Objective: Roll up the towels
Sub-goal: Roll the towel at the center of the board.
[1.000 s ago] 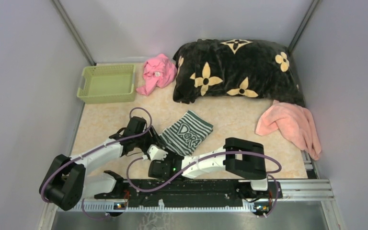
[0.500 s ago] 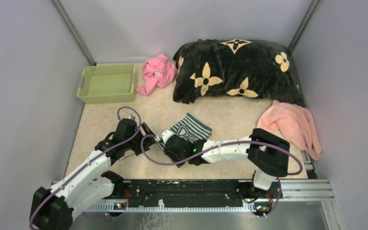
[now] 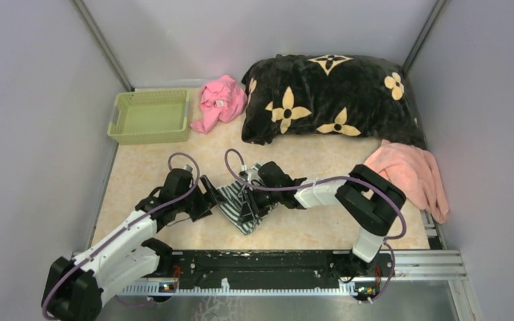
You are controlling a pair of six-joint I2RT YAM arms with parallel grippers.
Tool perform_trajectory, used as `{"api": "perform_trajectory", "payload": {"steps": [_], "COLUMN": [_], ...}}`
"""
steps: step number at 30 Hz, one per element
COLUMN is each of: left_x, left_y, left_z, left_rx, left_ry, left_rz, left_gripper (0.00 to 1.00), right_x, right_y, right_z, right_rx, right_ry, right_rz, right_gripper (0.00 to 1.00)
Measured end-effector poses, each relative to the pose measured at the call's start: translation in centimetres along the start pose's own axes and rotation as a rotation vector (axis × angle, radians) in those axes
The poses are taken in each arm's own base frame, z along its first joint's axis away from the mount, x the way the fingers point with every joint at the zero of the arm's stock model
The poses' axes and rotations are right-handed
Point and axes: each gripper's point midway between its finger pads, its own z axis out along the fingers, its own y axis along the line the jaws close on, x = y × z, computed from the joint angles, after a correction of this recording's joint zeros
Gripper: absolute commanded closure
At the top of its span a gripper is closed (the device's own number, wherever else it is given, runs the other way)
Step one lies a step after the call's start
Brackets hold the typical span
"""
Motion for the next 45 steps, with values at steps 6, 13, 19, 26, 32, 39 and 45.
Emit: {"api": "perform_trajectory", "payload": {"steps": [6, 13, 19, 26, 32, 39, 45], "left_x": [0.3, 0.4, 0.2, 0.1, 0.0, 0.0, 0.1], "left_y": [0.3, 0.8, 0.5, 0.6, 0.7, 0.8, 0.9], "left_z": [2.2, 4.6, 5.4, 5.4, 5.3, 5.2, 5.1], "left_rx": [-0.023, -0.063, -0.073, -0.082, -0.097, -0.103, -0.109], "left_ry": [0.047, 0.092, 0.102, 0.102, 0.100, 0.097, 0.096], "left_rz": [-0.008, -0.013, -0.013, -0.013, -0.014, -0.015, -0.013], "left_gripper": [0.28, 0.47, 0.48, 0.48, 0.48, 0.47, 0.45], "right_x": [0.7, 0.5, 0.4, -1.6, -2.3, -1.0, 1.2], "right_y": [-0.6, -1.0, -0.9, 4.4, 6.6, 3.9, 0.5], "right_z": [0.5, 0.2, -1.3, -4.2, -4.4, -1.1, 1.0], "right_rx": [-0.086, -0.069, 0.084, 0.312, 0.480, 0.734, 0.891], "right_ry": [0.024, 0.001, -0.039, -0.168, -0.231, -0.148, -0.043], "right_rz": [0.107, 0.139, 0.063, -0.271, -0.465, -0.605, -0.692], "right_gripper": [0.78, 0.65, 0.49, 0.38, 0.37, 0.41, 0.48]}}
